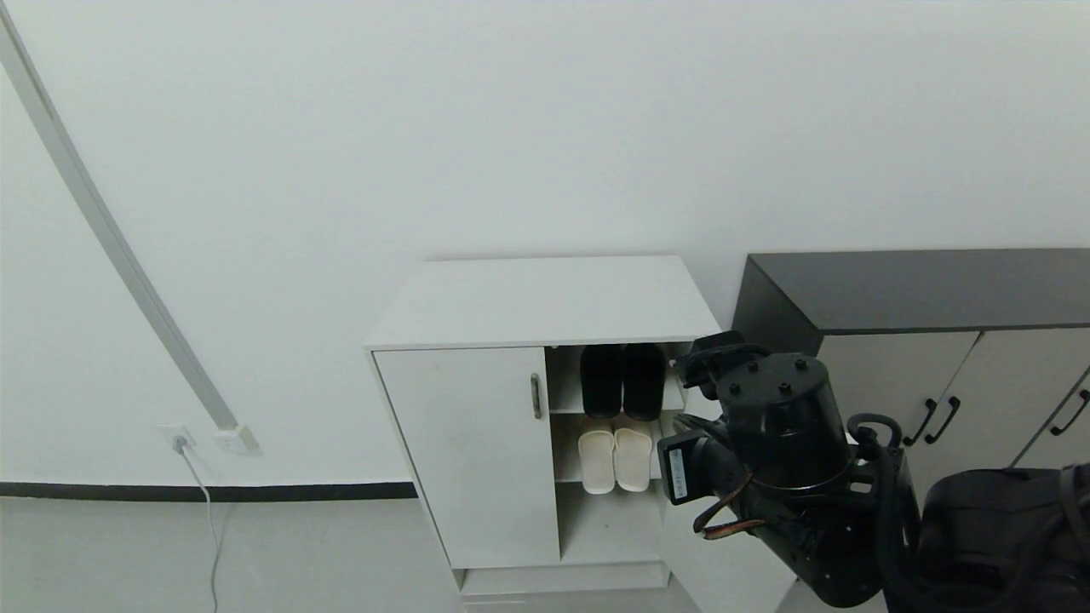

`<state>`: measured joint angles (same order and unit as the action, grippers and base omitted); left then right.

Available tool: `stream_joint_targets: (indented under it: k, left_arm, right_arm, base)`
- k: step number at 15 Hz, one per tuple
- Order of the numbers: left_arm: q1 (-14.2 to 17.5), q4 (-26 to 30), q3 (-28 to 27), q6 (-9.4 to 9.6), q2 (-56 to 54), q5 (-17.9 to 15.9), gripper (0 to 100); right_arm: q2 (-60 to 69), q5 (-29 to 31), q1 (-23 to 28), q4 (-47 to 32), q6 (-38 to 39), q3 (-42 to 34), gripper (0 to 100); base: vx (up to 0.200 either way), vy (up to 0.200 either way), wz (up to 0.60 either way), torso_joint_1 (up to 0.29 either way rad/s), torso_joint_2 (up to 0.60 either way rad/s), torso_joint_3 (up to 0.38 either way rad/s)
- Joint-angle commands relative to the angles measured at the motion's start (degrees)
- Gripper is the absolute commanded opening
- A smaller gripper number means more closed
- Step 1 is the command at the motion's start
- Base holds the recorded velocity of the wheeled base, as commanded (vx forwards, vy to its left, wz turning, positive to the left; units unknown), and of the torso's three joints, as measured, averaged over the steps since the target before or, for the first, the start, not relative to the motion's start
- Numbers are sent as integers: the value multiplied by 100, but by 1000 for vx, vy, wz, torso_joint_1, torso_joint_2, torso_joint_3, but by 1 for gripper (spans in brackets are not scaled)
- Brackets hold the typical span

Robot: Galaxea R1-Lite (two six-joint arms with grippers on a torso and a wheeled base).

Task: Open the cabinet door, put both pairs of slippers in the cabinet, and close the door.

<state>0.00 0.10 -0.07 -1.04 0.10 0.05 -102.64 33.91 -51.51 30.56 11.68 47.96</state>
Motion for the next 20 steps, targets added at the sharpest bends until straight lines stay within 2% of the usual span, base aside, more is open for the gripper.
stream_joint_targets:
  k: [1, 2, 7, 15, 20]
  left_arm:
    - [0, -1, -1, -2, -1, 4, 0]
    - [0, -1, -1, -2, -1, 4, 0]
    - [0, -1, -1, -2, -1, 4, 0]
    - [-9, -1, -1, -2, -1, -5, 0]
    - [0, -1, -1, -2, -1, -5, 0]
  right_arm:
    - [-10, 1, -9, 2, 1, -6, 0]
    - [-10, 1, -9, 2, 1, -6, 0]
    - [-10, 1, -9, 2, 1, -15, 0]
    - [-71, 1, 62, 205, -113, -76, 0]
    - [-98, 1, 141, 205, -157, -111, 0]
  base:
    - [0, 0, 0, 0, 0, 0]
    - [0, 0, 0, 0, 0, 0]
    - [0, 0, -600, 6, 2, 1]
    - [0, 0, 0, 0, 0, 0]
    - [-200, 0, 0, 3, 2, 0]
